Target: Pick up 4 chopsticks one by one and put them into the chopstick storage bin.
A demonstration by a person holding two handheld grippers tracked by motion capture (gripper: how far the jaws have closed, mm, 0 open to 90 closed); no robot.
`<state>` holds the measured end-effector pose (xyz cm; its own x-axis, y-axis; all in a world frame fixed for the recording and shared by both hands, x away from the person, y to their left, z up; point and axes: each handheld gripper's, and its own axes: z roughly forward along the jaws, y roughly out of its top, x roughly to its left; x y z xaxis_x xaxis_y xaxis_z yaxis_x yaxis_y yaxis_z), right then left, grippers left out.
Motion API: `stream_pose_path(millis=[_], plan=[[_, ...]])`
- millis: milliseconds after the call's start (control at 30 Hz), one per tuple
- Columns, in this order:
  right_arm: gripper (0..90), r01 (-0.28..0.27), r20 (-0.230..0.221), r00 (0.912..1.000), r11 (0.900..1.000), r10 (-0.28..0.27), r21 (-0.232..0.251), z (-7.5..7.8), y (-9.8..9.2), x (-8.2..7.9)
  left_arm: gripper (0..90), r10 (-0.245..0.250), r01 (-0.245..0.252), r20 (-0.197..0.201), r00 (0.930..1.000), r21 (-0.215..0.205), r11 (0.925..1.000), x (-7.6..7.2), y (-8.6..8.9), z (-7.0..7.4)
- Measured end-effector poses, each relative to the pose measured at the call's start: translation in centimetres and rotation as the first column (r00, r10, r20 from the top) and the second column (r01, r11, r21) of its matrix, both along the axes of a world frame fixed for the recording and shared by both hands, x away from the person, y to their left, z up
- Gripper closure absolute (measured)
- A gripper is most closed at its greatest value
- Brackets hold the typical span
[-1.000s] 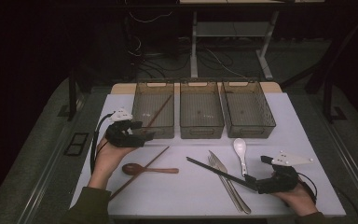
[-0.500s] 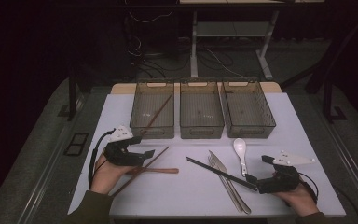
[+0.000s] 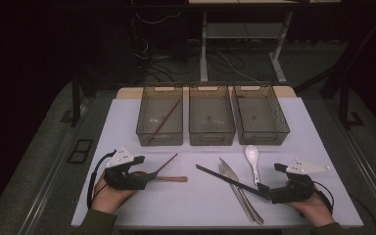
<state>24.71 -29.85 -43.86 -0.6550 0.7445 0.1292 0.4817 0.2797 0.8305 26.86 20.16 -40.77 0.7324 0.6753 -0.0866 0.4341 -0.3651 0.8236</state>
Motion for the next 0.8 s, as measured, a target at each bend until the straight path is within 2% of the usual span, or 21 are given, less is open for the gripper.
stream_pose_path(millis=[100, 233, 467, 600, 800], plan=[[0.6, 0.001, -0.001, 1.0, 1.0, -0.001, 0.0, 0.0, 0.0, 0.0, 25.9, 0.001, -0.001, -0.015, 0.9999, 0.001, 1.0, -0.5, 0.2, -0.4], [0.5, 0.0, 0.002, 1.0, 1.0, 0.0, 0.0, 0.0, 0.0, 0.0, 31.5, -0.004, 0.004, -0.021, 0.9998, 0.006, 1.0, -1.3, 0.4, -0.8], [0.5, 0.002, 0.001, 1.0, 1.0, -0.002, 0.001, 0.0, 0.0, 0.0, 47.9, 0.003, -0.003, -0.044, 0.999, 0.003, 1.0, -2.2, 1.3, -1.3], [0.5, 0.002, 0.002, 1.0, 1.0, -0.002, 0.0, 0.0, 0.0, 0.0, 56.9, -0.003, 0.005, -0.052, 0.9986, 0.037, 0.9993, -2.6, 1.7, -1.6], [0.5, 0.004, 0.0, 1.0, 1.0, -0.004, 0.0, 0.0, 0.0, 0.0, 66.6, 0.0, 0.003, -0.072, 0.9974, 0.045, 0.999, -2.8, 2.3, -2.0]])
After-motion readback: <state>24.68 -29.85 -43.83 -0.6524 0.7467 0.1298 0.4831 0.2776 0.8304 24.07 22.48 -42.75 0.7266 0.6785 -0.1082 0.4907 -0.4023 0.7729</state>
